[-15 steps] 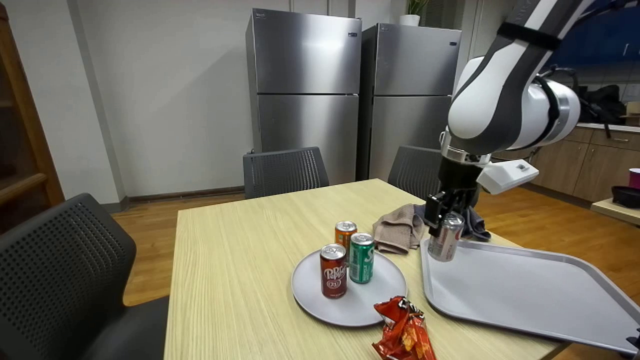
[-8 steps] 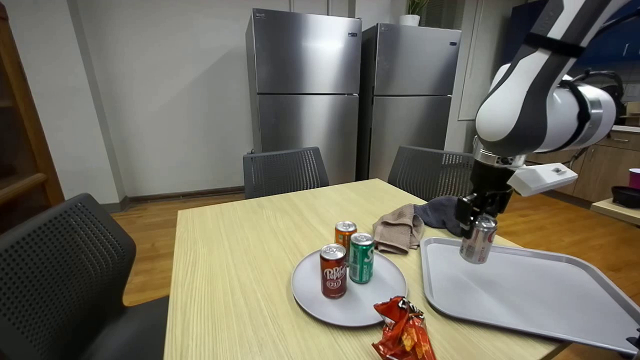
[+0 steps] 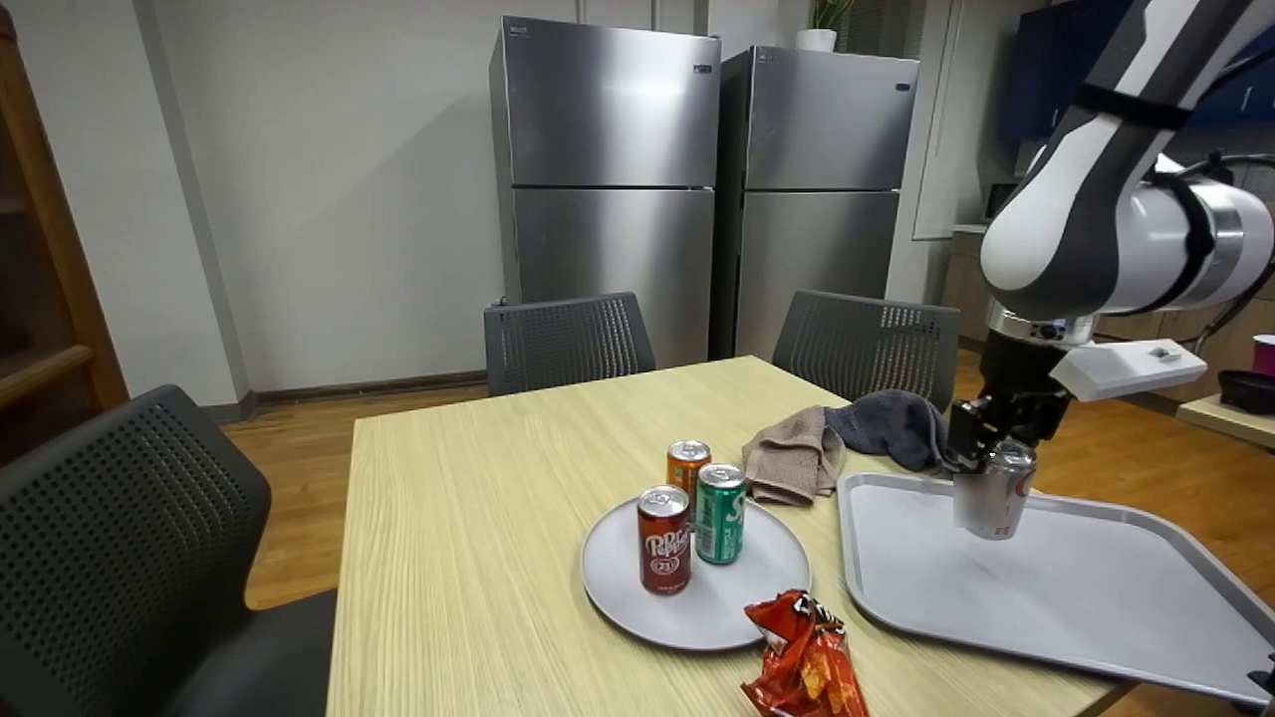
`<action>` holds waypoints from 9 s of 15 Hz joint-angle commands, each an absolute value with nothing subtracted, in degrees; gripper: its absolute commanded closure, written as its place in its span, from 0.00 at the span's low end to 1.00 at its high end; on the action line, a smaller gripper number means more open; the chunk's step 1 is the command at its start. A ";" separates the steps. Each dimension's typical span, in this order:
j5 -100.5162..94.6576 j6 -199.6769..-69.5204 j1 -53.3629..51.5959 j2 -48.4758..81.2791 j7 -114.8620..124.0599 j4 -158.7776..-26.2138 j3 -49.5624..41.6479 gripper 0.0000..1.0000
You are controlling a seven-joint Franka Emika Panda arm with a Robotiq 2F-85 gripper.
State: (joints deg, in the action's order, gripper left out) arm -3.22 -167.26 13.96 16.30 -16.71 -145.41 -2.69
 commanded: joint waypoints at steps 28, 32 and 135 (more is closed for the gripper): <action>-3.04 -174.03 20.11 15.37 -20.04 -147.17 1.81 0.00; -2.47 -174.74 18.66 14.10 -20.49 -146.52 3.46 0.00; 0.00 -159.41 -9.84 24.04 7.61 -129.13 2.18 0.62</action>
